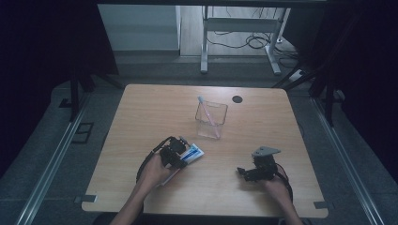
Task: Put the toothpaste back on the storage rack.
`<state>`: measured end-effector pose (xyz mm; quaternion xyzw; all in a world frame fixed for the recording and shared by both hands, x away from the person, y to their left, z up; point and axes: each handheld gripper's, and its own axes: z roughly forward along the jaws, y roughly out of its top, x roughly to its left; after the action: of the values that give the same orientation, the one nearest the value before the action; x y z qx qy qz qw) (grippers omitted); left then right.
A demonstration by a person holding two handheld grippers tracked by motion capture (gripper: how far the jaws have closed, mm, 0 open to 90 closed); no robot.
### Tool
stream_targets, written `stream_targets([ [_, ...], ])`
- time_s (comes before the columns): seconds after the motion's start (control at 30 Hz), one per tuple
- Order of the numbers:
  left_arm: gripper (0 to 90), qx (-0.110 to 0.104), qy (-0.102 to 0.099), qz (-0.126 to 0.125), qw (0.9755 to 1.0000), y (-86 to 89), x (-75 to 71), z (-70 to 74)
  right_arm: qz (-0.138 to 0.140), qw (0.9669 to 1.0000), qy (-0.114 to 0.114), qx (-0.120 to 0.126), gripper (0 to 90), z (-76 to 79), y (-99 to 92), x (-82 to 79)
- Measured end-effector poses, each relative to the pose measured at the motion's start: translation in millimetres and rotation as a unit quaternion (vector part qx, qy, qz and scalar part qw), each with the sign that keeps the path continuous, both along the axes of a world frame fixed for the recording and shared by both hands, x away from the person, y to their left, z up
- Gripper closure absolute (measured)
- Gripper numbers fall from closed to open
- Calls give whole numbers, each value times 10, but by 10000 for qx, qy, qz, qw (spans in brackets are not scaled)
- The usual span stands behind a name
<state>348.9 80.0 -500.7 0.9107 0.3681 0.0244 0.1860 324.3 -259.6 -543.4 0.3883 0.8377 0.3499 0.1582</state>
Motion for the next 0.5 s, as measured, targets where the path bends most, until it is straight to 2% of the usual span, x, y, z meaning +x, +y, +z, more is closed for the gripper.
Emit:
stream_targets([
  [0.2,731,-146,-55,83,9998,26,2,8,1,10000,-4,-2,42,0,0,0],
  [0.27,732,-140,-92,50,9998,27,8,15,2,10000,-4,1,42,-1,0,0],
  [0.5,732,-361,-206,18,9991,19,10,84,5,10000,-7,-4,42,0,0,1],
])
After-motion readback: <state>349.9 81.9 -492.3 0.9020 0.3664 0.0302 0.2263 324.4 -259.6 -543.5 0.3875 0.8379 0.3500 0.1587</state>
